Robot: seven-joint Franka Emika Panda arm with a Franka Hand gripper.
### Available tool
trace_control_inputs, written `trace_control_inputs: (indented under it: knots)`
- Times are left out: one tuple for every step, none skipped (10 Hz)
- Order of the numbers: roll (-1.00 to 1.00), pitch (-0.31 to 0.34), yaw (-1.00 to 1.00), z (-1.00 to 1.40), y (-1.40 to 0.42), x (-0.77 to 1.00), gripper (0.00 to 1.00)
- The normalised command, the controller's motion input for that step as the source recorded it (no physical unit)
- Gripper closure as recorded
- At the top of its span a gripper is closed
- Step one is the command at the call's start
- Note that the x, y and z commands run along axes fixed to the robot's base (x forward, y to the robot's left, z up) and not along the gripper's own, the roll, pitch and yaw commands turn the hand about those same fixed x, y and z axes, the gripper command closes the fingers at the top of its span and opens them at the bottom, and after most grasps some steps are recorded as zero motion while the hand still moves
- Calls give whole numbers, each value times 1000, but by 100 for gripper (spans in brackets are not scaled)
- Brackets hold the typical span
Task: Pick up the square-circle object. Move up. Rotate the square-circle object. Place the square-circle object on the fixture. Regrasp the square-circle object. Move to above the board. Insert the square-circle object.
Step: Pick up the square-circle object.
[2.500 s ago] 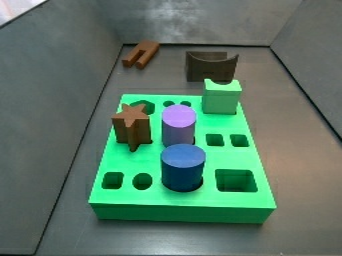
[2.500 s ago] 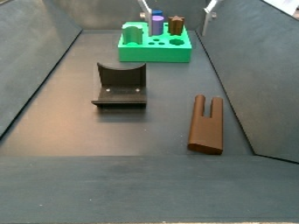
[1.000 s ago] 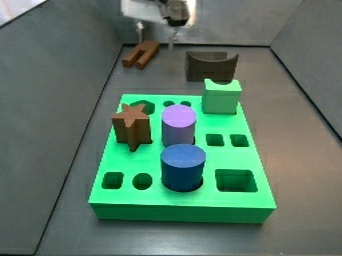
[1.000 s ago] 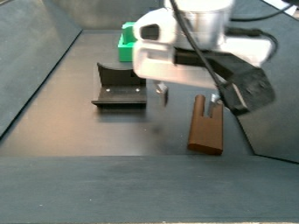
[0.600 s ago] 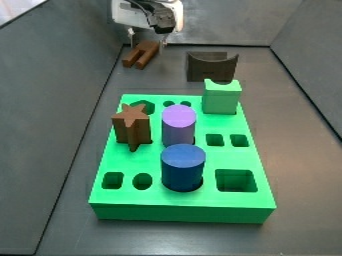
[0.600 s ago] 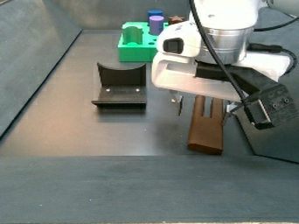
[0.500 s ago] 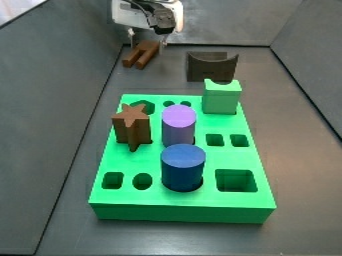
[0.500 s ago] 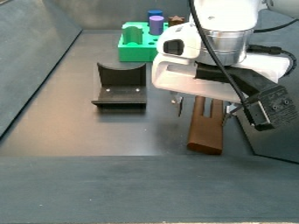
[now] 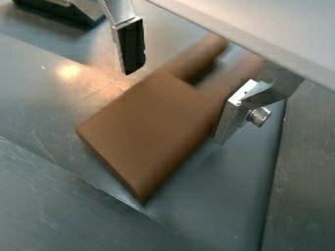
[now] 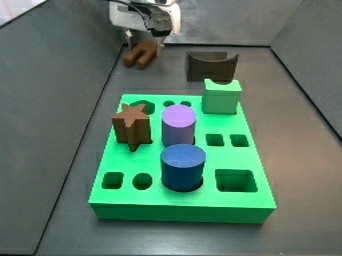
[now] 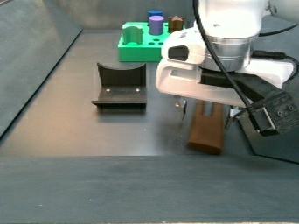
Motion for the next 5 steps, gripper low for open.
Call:
trace_control_inputs:
  knots:
    - [-47, 0, 0, 0, 0, 0, 0]
    - [-93, -96, 0, -189, 20, -74, 0]
    - [-157, -221, 0, -457, 0, -131, 0]
    - [-91, -76, 0, -497, 0, 0, 0]
    - [-66, 0, 0, -443, 0, 43, 0]
